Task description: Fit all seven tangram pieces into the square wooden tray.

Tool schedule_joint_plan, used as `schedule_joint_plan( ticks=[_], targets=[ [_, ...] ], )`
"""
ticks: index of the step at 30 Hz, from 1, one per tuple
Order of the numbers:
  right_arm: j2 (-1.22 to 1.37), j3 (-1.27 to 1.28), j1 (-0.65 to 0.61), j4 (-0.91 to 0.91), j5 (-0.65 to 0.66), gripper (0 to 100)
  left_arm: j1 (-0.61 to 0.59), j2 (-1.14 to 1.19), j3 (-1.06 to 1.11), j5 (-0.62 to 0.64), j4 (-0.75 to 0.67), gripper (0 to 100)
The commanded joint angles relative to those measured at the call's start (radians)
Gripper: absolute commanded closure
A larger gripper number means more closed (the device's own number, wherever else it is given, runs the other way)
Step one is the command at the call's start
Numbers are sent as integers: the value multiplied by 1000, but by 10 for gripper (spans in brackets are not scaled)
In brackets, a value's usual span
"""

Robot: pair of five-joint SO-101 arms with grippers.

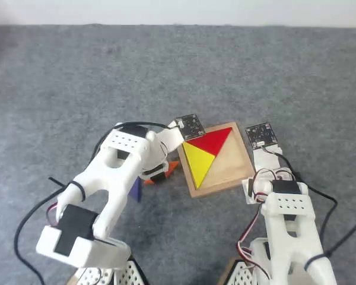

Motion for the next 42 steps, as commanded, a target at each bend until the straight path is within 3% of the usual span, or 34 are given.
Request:
schedule_joint_plan(
  ticks=[1, 9, 17, 35, 42],
  targets=[
    [-25, -9, -2, -13, -8, 564, 31, -8, 42, -11, -52, 776],
    [-25, -9, -2, -13, -8, 564, 48, -8, 70, -2, -74, 784],
    [-25, -9, -2, -13, -8, 564, 49, -9, 74, 64, -69, 909],
    [-25, -9, -2, -13, -8, 564, 89, -20, 15, 173, 77, 914],
    [-25, -9, 1, -13, -8, 564, 163, -20, 16, 212, 146, 914]
  ],
)
